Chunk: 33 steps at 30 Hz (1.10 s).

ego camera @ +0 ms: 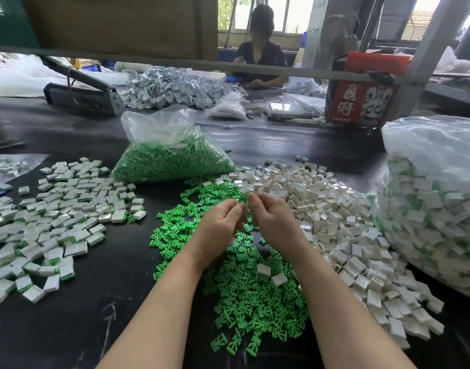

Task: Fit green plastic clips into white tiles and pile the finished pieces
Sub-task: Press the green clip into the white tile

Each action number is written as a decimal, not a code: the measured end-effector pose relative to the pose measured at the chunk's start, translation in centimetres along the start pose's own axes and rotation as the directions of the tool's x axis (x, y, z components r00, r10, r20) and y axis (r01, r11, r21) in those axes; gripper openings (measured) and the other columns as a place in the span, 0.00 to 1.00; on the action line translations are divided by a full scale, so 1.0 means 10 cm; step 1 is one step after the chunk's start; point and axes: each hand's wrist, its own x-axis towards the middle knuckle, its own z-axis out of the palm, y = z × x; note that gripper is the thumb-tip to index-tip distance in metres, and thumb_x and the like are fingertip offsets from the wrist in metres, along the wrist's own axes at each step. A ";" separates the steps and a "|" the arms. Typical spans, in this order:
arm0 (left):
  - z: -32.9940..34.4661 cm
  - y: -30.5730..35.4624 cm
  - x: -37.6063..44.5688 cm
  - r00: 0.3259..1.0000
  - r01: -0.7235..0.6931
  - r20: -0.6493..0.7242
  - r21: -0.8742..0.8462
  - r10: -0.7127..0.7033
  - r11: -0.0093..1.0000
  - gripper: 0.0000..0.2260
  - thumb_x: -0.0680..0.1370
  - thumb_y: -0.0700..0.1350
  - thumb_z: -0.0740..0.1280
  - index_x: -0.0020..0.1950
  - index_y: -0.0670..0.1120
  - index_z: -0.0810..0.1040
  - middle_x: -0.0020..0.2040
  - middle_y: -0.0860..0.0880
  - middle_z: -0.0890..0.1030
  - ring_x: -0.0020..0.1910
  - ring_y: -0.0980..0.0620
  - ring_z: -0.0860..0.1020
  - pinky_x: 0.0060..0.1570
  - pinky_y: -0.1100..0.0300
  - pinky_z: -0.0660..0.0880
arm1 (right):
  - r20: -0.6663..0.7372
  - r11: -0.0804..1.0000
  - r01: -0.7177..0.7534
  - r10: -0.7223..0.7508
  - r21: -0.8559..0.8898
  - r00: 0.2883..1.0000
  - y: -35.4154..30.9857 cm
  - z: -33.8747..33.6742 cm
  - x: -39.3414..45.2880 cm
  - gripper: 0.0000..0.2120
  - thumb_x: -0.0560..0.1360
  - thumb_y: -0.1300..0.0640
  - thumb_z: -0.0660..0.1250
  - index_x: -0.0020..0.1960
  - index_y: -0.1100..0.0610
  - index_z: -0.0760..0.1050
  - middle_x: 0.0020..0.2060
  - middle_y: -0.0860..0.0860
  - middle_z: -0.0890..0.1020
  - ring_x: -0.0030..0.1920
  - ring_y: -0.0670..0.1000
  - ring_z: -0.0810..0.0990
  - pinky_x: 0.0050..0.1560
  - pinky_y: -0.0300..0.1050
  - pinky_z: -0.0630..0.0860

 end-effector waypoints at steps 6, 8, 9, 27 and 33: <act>0.01 -0.05 0.00 0.993 0.070 0.103 -0.063 -0.063 0.996 0.15 0.84 0.47 0.55 0.38 0.48 0.69 0.29 0.56 0.68 0.28 0.58 0.65 0.30 0.64 0.63 | 0.022 0.992 -0.024 0.027 -0.120 0.999 0.02 0.02 0.01 0.17 0.83 0.53 0.58 0.36 0.54 0.69 0.27 0.46 0.70 0.28 0.45 0.67 0.34 0.46 0.65; 0.01 -0.06 0.00 0.993 0.081 0.094 -0.083 -0.073 0.993 0.16 0.85 0.45 0.55 0.37 0.49 0.69 0.29 0.59 0.68 0.28 0.59 0.64 0.31 0.63 0.62 | 0.028 0.975 -0.019 0.026 -0.219 0.999 0.03 0.03 0.02 0.17 0.83 0.52 0.57 0.36 0.53 0.69 0.28 0.46 0.71 0.29 0.46 0.67 0.34 0.47 0.66; 0.02 -0.07 0.00 0.994 0.075 0.080 -0.059 -0.070 0.995 0.16 0.85 0.45 0.55 0.37 0.49 0.69 0.28 0.59 0.68 0.28 0.59 0.64 0.31 0.63 0.63 | 0.024 0.964 -0.011 0.018 -0.264 1.000 0.04 0.03 0.02 0.18 0.83 0.51 0.57 0.36 0.53 0.68 0.28 0.46 0.71 0.28 0.45 0.67 0.34 0.45 0.66; 0.08 -0.11 0.05 0.998 -0.006 -0.055 0.216 0.019 0.976 0.16 0.85 0.43 0.56 0.38 0.48 0.73 0.33 0.55 0.72 0.29 0.63 0.69 0.31 0.69 0.65 | 0.047 0.877 0.035 -0.014 -0.479 0.999 0.08 0.12 -0.02 0.12 0.79 0.60 0.55 0.42 0.63 0.73 0.37 0.59 0.79 0.40 0.58 0.75 0.42 0.55 0.70; 0.07 -0.08 0.04 1.000 -0.003 -0.002 0.154 0.004 0.988 0.15 0.85 0.43 0.56 0.42 0.52 0.75 0.31 0.59 0.77 0.30 0.67 0.72 0.32 0.73 0.67 | -0.019 0.952 -0.035 0.031 -0.304 0.999 0.07 0.10 -0.01 0.16 0.80 0.61 0.56 0.34 0.59 0.69 0.29 0.49 0.72 0.31 0.48 0.68 0.36 0.50 0.64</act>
